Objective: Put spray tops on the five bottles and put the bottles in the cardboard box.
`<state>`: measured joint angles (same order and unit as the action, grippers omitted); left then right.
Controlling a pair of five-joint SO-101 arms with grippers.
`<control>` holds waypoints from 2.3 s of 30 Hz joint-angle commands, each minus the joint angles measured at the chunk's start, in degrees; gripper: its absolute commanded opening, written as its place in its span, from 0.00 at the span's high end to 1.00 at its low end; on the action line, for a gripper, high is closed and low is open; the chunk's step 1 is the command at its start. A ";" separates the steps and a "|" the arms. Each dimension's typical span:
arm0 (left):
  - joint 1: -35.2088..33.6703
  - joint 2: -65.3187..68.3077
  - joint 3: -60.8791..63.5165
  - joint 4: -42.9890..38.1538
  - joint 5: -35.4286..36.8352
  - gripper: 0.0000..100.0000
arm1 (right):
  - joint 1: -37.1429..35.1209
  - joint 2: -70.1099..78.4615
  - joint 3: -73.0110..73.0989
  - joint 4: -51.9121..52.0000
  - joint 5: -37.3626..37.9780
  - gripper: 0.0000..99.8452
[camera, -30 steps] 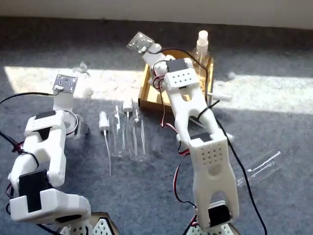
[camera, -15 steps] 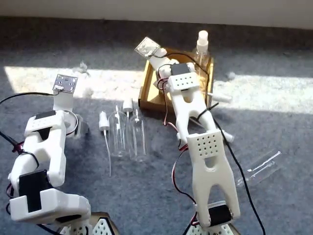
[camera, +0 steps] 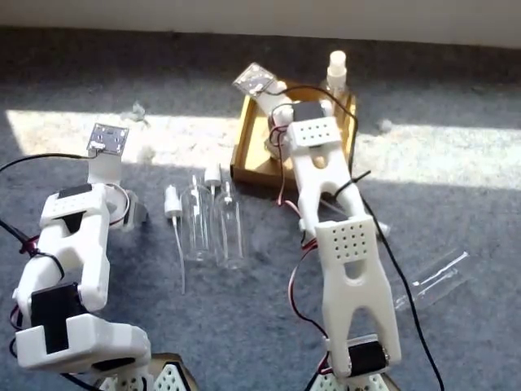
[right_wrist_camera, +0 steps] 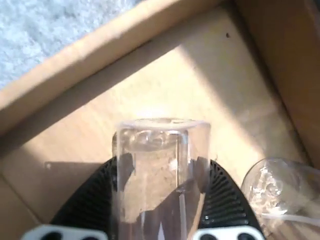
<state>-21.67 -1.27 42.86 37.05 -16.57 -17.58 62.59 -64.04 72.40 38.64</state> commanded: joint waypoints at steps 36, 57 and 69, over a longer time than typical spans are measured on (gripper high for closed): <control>0.84 -0.40 0.31 -0.53 -0.26 0.75 | 30.90 -22.64 -16.31 28.88 9.67 1.00; 0.84 -0.40 0.40 -0.53 -0.18 0.75 | 37.93 -23.34 30.11 26.24 1.32 0.68; 0.84 -0.40 0.40 -0.53 -0.18 0.75 | 32.48 -28.70 16.75 26.86 -23.47 0.68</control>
<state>-21.67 -1.27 42.86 36.97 -16.48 16.70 38.86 -42.33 98.59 21.41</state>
